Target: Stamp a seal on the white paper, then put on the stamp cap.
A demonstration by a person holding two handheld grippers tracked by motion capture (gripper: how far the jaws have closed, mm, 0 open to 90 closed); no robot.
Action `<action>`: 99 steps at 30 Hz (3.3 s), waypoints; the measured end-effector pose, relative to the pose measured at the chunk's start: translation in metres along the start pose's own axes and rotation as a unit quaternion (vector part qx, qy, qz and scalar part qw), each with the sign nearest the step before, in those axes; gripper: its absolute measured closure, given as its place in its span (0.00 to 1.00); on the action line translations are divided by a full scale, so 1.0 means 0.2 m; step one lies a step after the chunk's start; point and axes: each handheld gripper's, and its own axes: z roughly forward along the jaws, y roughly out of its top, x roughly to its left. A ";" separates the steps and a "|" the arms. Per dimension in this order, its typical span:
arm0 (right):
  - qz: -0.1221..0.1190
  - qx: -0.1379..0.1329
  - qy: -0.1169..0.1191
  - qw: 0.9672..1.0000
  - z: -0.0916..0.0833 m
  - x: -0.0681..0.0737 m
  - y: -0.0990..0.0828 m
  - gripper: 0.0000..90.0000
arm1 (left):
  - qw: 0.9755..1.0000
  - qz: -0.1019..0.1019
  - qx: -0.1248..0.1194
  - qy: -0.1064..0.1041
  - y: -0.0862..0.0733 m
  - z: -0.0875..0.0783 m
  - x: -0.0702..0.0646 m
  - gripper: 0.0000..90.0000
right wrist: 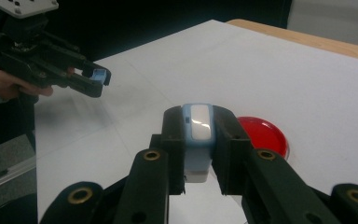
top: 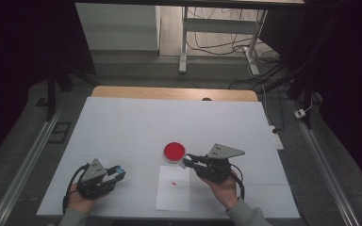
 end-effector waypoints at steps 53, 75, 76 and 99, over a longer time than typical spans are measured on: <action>-0.001 -0.014 -0.005 1.000 -0.01 0.01 0.02 0.84 | 0.999 0.036 0.002 -0.017 0.12 0.14 -0.10 0.72; 0.019 -0.024 0.003 1.000 -0.02 0.00 0.02 0.83 | 0.998 0.051 -0.004 -0.031 0.20 0.24 -0.17 0.72; 0.020 -0.024 0.003 1.000 -0.02 0.00 0.02 0.83 | 0.998 0.051 -0.004 -0.033 0.20 0.25 -0.18 0.72; 0.018 -0.026 0.000 0.999 -0.02 0.00 0.02 0.83 | 0.997 0.066 -0.001 -0.047 0.28 0.35 -0.24 0.72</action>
